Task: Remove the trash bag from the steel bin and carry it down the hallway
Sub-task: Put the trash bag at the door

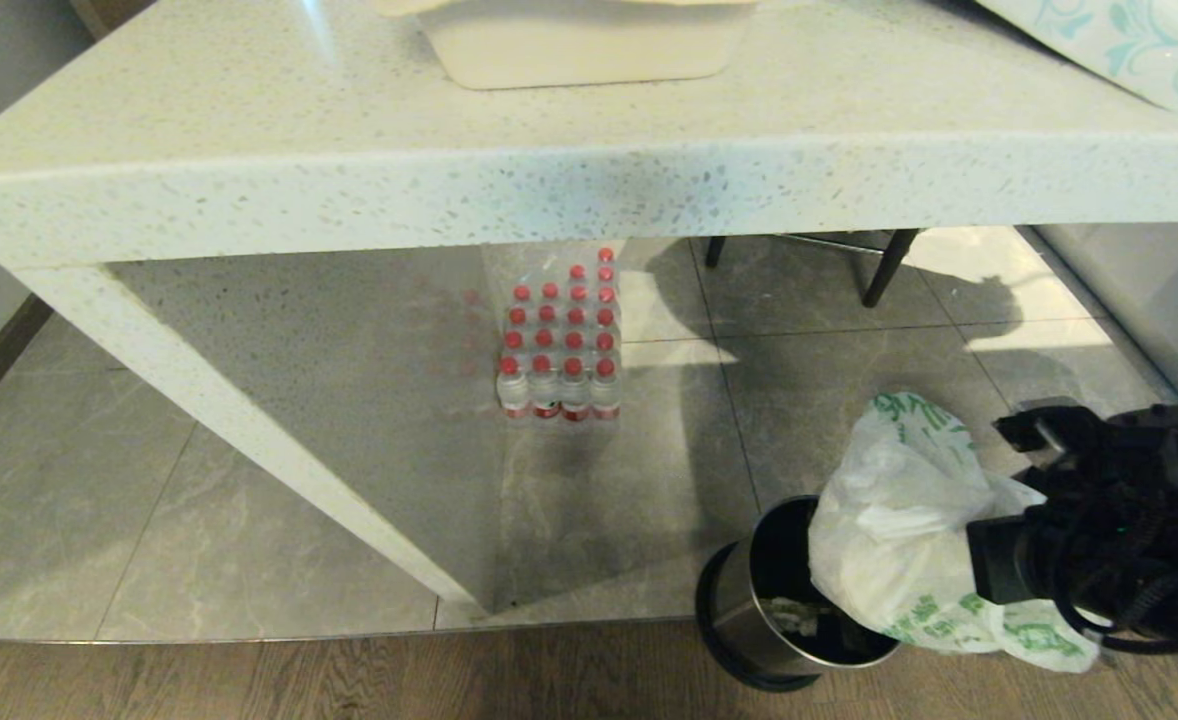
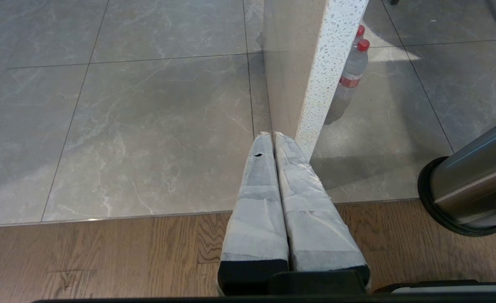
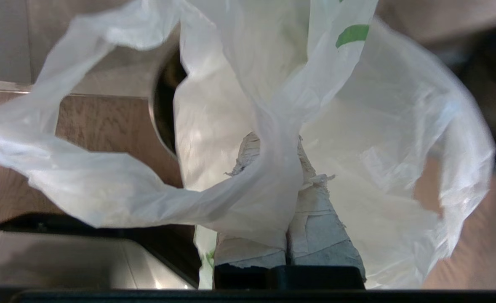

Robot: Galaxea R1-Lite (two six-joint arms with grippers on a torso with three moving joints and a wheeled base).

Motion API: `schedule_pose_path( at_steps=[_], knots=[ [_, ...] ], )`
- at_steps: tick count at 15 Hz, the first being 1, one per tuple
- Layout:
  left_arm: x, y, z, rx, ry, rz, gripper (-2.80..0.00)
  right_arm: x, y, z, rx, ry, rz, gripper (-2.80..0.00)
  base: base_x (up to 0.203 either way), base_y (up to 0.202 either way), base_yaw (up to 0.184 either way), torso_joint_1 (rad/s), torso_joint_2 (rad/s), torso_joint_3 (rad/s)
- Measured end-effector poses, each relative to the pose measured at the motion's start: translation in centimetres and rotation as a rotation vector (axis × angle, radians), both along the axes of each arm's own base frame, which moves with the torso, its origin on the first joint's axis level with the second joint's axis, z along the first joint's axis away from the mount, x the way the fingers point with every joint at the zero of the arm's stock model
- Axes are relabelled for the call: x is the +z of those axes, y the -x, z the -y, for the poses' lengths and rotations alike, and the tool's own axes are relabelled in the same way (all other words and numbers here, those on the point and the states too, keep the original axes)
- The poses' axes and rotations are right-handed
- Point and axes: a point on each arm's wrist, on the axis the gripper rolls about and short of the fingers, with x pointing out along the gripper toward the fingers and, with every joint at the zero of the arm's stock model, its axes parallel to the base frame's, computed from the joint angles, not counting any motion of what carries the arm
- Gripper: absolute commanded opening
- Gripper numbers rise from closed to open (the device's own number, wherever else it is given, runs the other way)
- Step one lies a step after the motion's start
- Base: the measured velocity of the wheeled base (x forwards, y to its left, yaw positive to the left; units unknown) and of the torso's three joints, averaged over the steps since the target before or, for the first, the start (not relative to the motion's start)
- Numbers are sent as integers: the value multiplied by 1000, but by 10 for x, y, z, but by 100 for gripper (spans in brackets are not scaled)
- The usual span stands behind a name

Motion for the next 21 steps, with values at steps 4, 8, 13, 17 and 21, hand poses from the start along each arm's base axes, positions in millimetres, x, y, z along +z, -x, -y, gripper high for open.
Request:
schedule_pose_path(
  at_steps=[4,8,13,17,21],
  knots=[
    [0,0,0,0,0,-1,-280,24,54,23,-69,-41,99,-280,0,0,0,0,0,0],
    [0,0,0,-1,0,0,-280,38,117,47,-107,-63,205,-280,0,0,0,0,0,0],
    [0,0,0,-1,0,0,-280,16,213,59,-64,-100,308,-280,0,0,0,0,0,0],
    [0,0,0,-1,0,0,-280,-34,226,58,-101,-92,456,-280,0,0,0,0,0,0],
    [0,0,0,-1,0,0,-280,-56,213,57,-34,-69,627,-280,0,0,0,0,0,0]
  ],
)
